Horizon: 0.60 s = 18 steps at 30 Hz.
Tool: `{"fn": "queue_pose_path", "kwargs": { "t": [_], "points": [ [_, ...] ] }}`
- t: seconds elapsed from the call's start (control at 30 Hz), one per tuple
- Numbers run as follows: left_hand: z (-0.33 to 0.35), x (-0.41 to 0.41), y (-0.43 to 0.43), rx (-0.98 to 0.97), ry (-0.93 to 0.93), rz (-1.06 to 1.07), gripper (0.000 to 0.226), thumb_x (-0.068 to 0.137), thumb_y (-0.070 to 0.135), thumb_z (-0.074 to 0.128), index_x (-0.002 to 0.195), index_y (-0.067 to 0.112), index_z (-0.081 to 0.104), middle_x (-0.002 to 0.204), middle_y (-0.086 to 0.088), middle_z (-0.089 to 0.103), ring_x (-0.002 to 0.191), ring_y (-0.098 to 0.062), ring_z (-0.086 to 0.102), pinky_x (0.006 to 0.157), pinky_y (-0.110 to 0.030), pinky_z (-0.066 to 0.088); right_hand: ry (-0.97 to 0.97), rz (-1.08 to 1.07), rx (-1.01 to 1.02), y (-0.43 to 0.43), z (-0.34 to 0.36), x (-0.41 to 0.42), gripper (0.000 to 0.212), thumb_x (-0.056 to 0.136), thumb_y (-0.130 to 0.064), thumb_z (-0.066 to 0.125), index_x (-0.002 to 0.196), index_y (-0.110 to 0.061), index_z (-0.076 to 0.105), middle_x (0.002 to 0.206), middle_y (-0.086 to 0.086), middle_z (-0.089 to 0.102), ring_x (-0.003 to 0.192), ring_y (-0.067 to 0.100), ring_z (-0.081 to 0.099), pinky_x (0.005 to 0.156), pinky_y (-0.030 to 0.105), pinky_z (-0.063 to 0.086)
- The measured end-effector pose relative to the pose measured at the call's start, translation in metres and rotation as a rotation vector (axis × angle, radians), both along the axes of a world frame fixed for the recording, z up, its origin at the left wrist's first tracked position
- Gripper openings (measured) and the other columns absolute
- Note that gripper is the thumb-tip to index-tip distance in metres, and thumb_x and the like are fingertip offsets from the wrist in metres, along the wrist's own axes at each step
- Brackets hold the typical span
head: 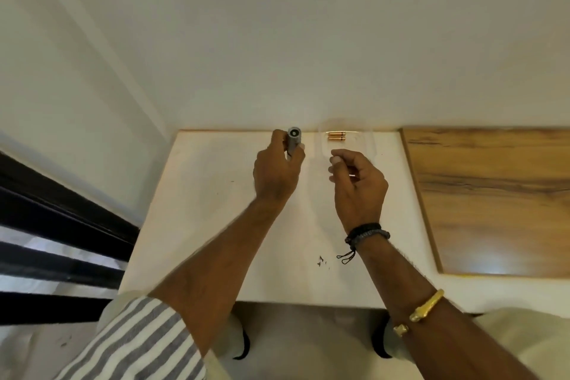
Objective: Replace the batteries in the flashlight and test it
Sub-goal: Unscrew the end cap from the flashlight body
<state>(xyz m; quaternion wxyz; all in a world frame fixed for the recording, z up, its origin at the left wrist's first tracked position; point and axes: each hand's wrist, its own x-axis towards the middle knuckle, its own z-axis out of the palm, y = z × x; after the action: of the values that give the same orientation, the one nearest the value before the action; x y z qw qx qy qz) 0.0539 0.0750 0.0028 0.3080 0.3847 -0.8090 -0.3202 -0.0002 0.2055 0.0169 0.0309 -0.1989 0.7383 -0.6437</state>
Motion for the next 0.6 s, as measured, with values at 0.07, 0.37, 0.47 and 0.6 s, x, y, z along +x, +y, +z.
{"fn": "queue_pose_path", "kwargs": {
  "t": [0.07, 0.37, 0.47, 0.6],
  "points": [
    [0.004, 0.02, 0.021, -0.027, 0.017, -0.063, 0.03, 0.098, 0.038, 0.057, 0.116, 0.014, 0.055, 0.103, 0.0, 0.073, 0.087, -0.018, 0.069, 0.07, -0.022, 0.052, -0.032, -0.002, -0.017, 0.013, 0.006, 0.012, 0.015, 0.096, -0.012, 0.064, 0.106, -0.011, 0.075, 0.097, 0.002, 0.075, 0.087, 0.02, 0.071, 0.076, 0.046, 0.062],
    [0.004, 0.102, 0.101, -0.244, -0.179, -0.286, 0.033, 0.099, 0.03, 0.056, 0.128, 0.014, 0.058, 0.114, -0.008, 0.064, 0.103, -0.025, 0.051, 0.078, -0.038, 0.052, -0.096, 0.148, 0.03, 0.078, 0.006, 0.057, 0.013, 0.095, -0.021, 0.067, 0.104, -0.016, 0.075, 0.091, 0.0, 0.076, 0.079, 0.019, 0.072, 0.061, 0.027, 0.062],
    [-0.001, 0.12, 0.119, -0.314, -0.237, -0.3, 0.031, 0.098, 0.028, 0.06, 0.126, 0.015, 0.058, 0.11, -0.009, 0.064, 0.1, -0.026, 0.052, 0.078, -0.038, 0.053, -0.135, 0.189, 0.091, 0.099, -0.003, 0.067, 0.014, 0.095, -0.025, 0.068, 0.101, -0.014, 0.075, 0.085, -0.001, 0.076, 0.069, 0.016, 0.072, 0.057, 0.027, 0.06],
    [-0.01, 0.13, 0.129, -0.398, -0.372, -0.345, 0.033, 0.096, 0.022, 0.063, 0.128, 0.017, 0.057, 0.113, -0.007, 0.062, 0.103, -0.024, 0.05, 0.081, -0.036, 0.052, -0.182, 0.228, 0.2, 0.113, -0.011, 0.071, 0.02, 0.096, -0.034, 0.065, 0.096, -0.016, 0.072, 0.075, 0.0, 0.074, 0.06, 0.012, 0.069, 0.052, 0.026, 0.054]
  ]
}}
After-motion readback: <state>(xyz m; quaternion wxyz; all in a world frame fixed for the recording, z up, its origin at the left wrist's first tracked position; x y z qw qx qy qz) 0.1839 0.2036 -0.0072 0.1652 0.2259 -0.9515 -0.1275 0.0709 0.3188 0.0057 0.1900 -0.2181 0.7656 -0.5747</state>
